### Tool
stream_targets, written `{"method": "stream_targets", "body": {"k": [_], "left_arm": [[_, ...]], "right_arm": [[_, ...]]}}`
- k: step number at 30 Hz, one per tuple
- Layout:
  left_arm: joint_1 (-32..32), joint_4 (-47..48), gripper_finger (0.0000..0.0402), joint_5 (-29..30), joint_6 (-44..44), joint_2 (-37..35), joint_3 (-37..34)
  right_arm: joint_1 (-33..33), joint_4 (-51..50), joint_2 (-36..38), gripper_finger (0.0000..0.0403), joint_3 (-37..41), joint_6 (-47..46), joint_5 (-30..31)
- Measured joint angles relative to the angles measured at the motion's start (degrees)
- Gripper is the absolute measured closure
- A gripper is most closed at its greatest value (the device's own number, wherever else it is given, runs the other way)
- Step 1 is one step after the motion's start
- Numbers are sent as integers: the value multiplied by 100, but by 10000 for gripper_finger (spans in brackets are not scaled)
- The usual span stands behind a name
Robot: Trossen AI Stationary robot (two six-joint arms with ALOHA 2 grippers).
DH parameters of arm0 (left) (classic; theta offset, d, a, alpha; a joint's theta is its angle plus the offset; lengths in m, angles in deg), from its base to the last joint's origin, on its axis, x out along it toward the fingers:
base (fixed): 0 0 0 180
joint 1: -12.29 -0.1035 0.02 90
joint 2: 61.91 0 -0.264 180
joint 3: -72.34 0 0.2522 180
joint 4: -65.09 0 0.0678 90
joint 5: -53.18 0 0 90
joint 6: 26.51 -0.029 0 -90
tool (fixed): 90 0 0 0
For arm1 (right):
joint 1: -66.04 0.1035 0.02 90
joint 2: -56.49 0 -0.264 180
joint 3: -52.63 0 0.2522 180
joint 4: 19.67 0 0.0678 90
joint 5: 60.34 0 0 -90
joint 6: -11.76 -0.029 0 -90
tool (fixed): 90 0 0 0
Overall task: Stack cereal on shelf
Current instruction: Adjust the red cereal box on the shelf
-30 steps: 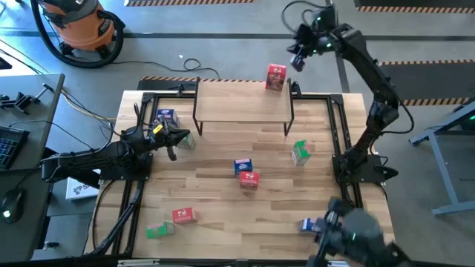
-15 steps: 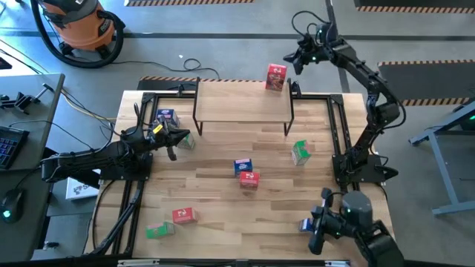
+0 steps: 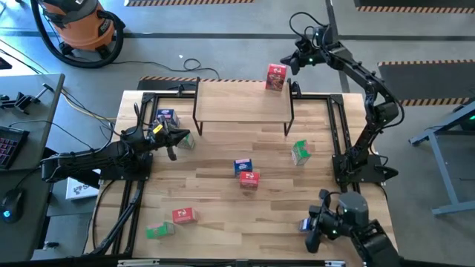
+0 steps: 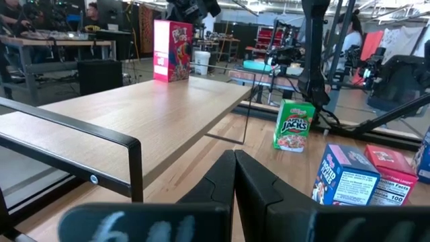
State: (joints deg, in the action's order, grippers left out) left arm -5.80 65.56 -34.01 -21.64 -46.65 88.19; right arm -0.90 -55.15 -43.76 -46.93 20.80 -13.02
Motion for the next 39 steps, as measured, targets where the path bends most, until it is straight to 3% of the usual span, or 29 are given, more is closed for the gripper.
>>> {"method": "stream_targets", "body": {"k": [11, 22, 31, 36, 39], "left_arm": [[2, -4, 402, 28, 49, 2, 0], [1, -9, 402, 42, 52, 1, 0], [0, -6, 402, 42, 93, 2, 0], [0, -6, 401, 41, 95, 0, 0], [2, -6, 401, 39, 97, 1, 0]], "right_arm": [[127, 276, -325, 403, -7, 4, 29], [55, 376, -338, 403, -7, 2, -1334], [55, 352, -338, 403, -7, 22, -2061], [55, 351, -338, 403, -7, 26, -2042], [82, 351, -338, 403, -7, -3, -1654]]}}
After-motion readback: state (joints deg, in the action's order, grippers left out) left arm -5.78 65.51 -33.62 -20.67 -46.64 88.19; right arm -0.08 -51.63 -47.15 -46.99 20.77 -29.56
